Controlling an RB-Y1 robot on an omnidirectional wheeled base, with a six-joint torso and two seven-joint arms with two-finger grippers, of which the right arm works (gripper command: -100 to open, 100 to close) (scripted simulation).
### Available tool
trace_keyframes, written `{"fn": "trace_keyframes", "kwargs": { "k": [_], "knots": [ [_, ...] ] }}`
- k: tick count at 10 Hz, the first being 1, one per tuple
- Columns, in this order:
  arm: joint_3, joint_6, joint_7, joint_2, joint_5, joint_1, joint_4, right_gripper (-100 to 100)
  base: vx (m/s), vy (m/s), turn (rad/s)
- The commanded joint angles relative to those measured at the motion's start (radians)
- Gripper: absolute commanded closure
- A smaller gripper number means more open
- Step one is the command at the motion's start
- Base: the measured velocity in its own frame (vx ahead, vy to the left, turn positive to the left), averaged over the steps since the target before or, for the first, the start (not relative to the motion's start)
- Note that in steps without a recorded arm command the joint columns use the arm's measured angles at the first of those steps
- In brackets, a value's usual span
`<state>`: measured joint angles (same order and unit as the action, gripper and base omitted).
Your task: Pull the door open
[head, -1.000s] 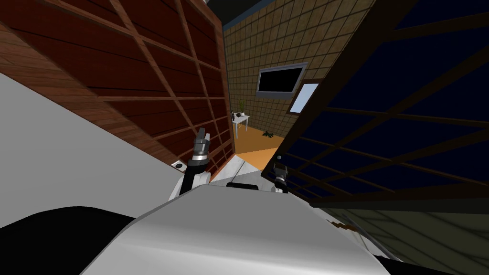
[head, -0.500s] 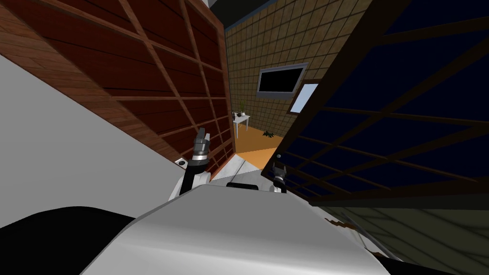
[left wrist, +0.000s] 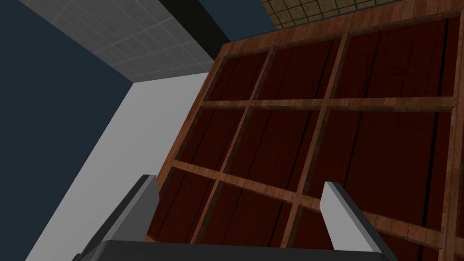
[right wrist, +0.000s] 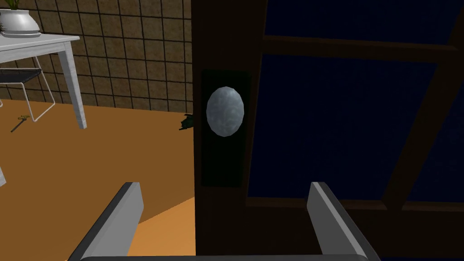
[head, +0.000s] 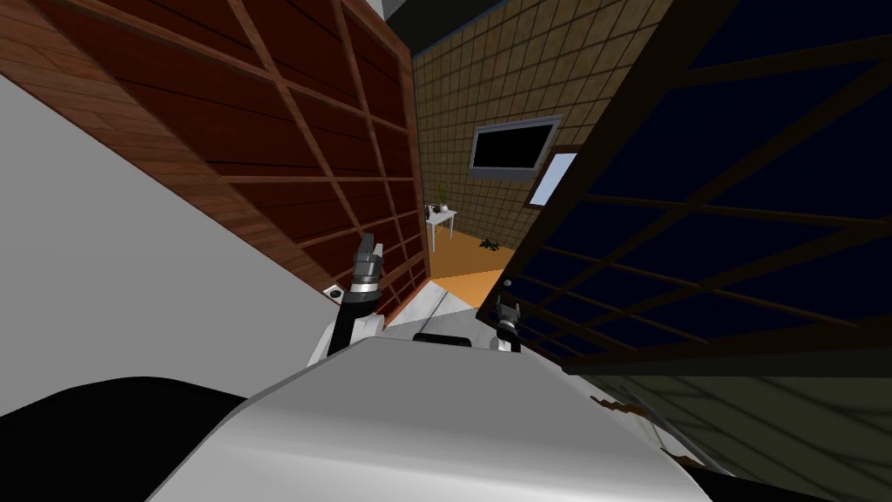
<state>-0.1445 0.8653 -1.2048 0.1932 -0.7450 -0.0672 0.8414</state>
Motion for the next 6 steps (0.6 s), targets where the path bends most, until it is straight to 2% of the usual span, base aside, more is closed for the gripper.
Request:
{"fn": "trace_keyframes", "kwargs": {
  "k": [1,2,3,4,6],
  "knots": [
    [-0.005,0.0,-0.03,-0.003,-0.009,0.003,-0.001,-100,-0.028,-0.006,0.013],
    [-0.003,0.0,-0.017,-0.002,-0.006,0.002,0.0,-100,-0.011,-0.002,0.003],
    [-0.001,0.005,-0.045,0.019,-0.01,-0.005,-0.01,-100,0.094,-0.006,0.052],
    [0.0,0.007,-0.054,0.027,-0.012,-0.007,-0.013,-100,0.184,0.009,0.076],
    [0.004,0.017,-0.097,0.064,-0.019,-0.019,-0.029,-100,0.205,0.015,0.086]
  ]
}}
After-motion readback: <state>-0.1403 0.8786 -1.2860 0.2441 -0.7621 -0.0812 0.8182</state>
